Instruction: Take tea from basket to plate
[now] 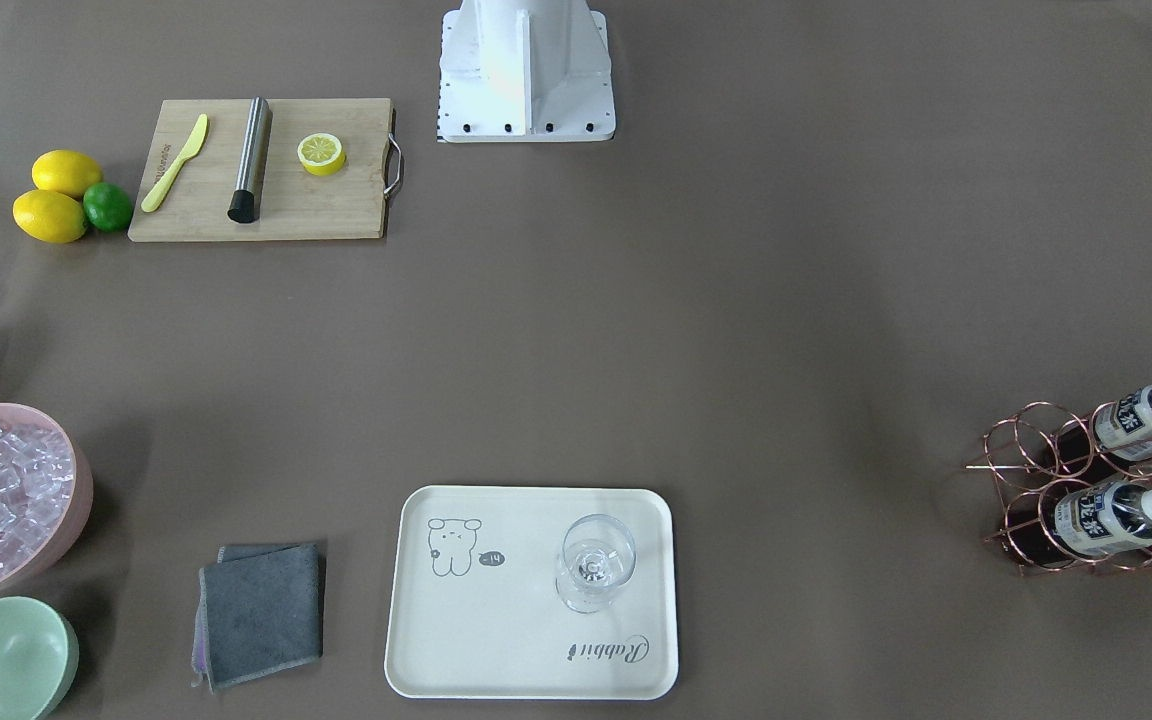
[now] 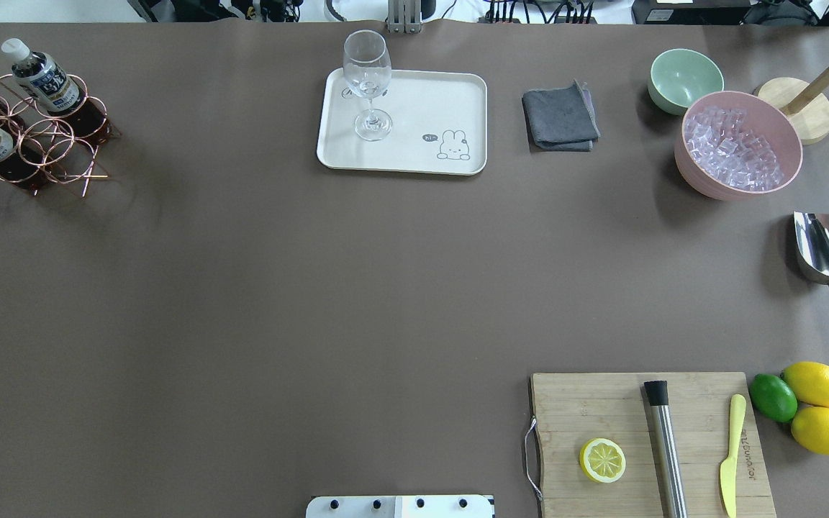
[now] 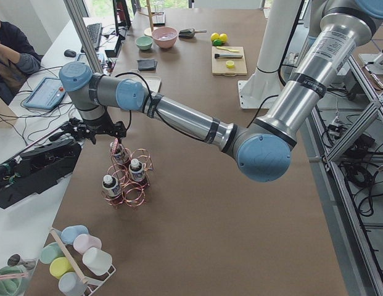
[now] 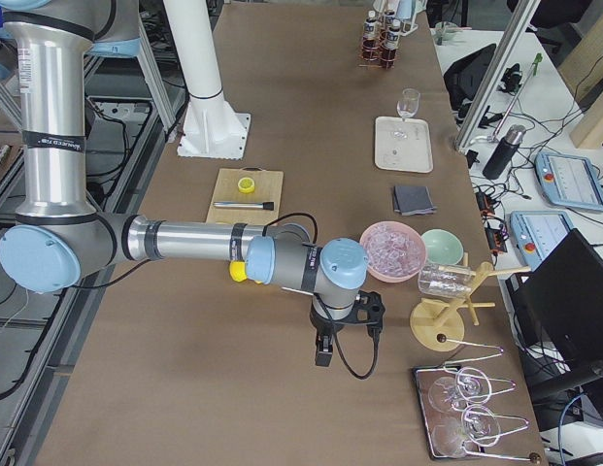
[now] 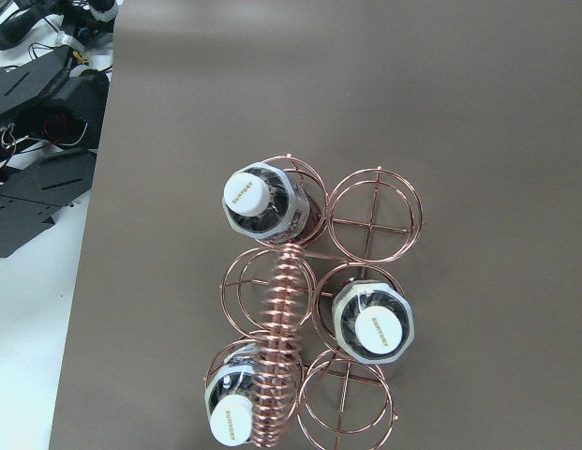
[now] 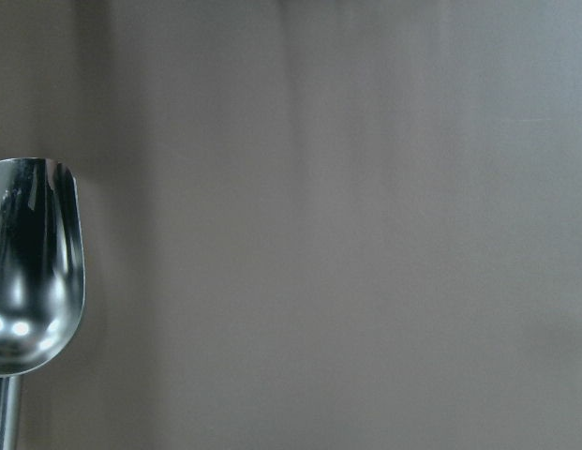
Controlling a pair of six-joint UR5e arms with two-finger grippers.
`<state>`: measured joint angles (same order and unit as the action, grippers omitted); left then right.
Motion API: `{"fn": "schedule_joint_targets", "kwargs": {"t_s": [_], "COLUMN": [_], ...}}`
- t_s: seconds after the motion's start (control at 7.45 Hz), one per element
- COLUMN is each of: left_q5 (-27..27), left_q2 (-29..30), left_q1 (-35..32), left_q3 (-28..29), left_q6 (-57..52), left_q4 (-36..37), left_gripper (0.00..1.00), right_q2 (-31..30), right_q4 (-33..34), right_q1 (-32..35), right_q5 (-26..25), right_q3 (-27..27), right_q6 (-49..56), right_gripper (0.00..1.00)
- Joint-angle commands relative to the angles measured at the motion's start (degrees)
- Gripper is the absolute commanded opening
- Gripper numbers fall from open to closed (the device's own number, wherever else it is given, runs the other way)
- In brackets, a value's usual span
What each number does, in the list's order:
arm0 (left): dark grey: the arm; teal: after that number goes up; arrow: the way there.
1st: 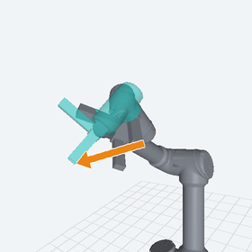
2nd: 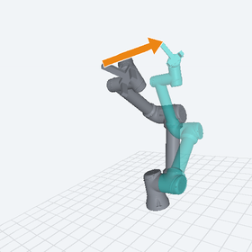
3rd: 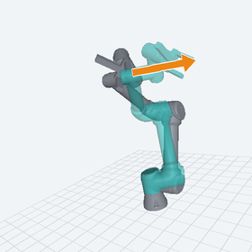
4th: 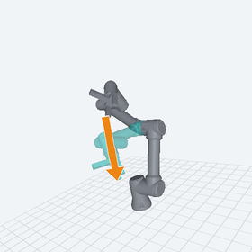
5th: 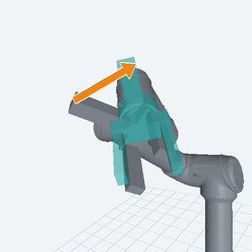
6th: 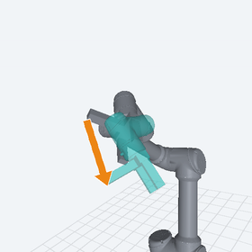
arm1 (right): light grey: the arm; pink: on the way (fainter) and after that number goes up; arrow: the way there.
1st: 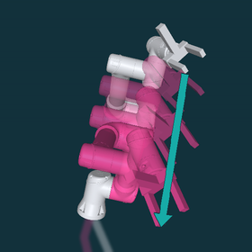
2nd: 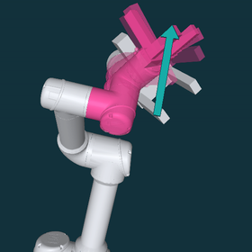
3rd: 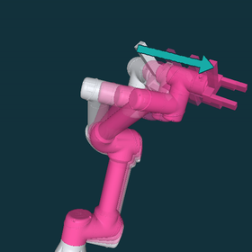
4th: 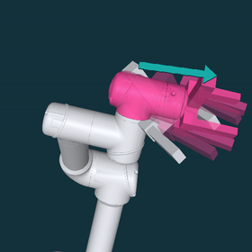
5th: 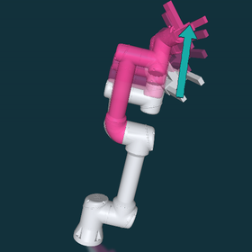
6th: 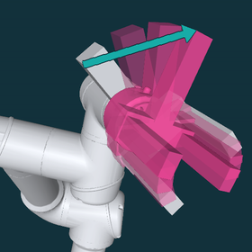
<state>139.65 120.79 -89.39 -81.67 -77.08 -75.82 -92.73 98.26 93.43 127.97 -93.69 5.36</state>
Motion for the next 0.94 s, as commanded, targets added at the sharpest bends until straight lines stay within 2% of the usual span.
{"fn": "schedule_joint_targets", "kwargs": {"t_s": [0.0, 0.81], "left_q5": [0.0, 0.3], "left_q2": [-0.8, -2.4], "left_q1": [1.9, 2.1], "left_q3": [1.1, 1.4], "left_q6": [-0.3, 0.1], "left_q4": [-1.3, -1.9], "left_gripper": [0.95, 0.98], "right_q2": [0.0, 0.2], "right_q4": [0.0, 0.0], "right_q1": [0.0, 0.0], "right_q5": [0.0, -0.1], "right_q3": [0.0, 0.2], "right_q6": [0.0, 0.1], "right_gripper": [1.0, 1.0]}}
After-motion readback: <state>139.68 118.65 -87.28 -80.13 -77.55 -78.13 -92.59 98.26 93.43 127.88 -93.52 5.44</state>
